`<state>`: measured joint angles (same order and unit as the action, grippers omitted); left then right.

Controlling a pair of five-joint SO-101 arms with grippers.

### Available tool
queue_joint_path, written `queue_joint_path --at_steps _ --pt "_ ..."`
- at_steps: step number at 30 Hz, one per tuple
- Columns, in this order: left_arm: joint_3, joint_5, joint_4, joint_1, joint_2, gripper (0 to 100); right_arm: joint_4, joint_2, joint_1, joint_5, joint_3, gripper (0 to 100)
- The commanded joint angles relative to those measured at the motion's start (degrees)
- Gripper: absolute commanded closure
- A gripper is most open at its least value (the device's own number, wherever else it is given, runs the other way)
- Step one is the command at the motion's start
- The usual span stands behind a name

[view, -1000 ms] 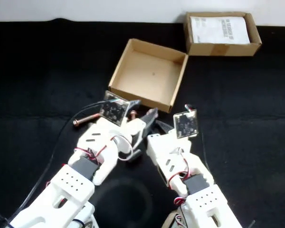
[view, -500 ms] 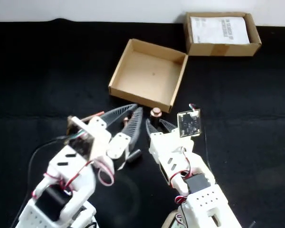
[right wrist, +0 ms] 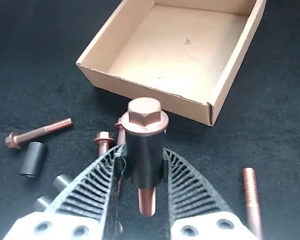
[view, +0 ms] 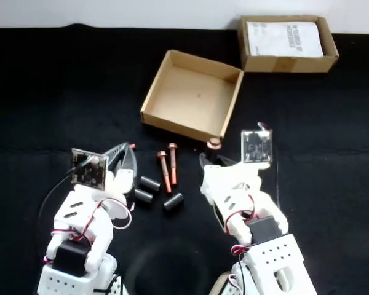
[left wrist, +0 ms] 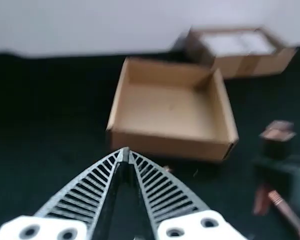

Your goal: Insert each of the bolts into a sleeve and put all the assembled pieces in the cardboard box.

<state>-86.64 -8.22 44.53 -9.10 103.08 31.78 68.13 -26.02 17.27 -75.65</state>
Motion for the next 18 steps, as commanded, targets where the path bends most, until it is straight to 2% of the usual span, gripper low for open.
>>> queue_joint_path --at_steps 1,8,18 --pt "-2.42 -0.35 2.90 2.68 0.57 99 3.21 -1.71 0.57 0.62 8.04 99.2" --pt "-7.52 -0.44 5.36 3.74 0.57 99 6.90 -19.03 0.84 0.79 23.52 99.2" --pt "-10.42 -0.44 5.36 12.79 0.48 99 6.90 -46.90 6.29 0.53 49.98 99.2"
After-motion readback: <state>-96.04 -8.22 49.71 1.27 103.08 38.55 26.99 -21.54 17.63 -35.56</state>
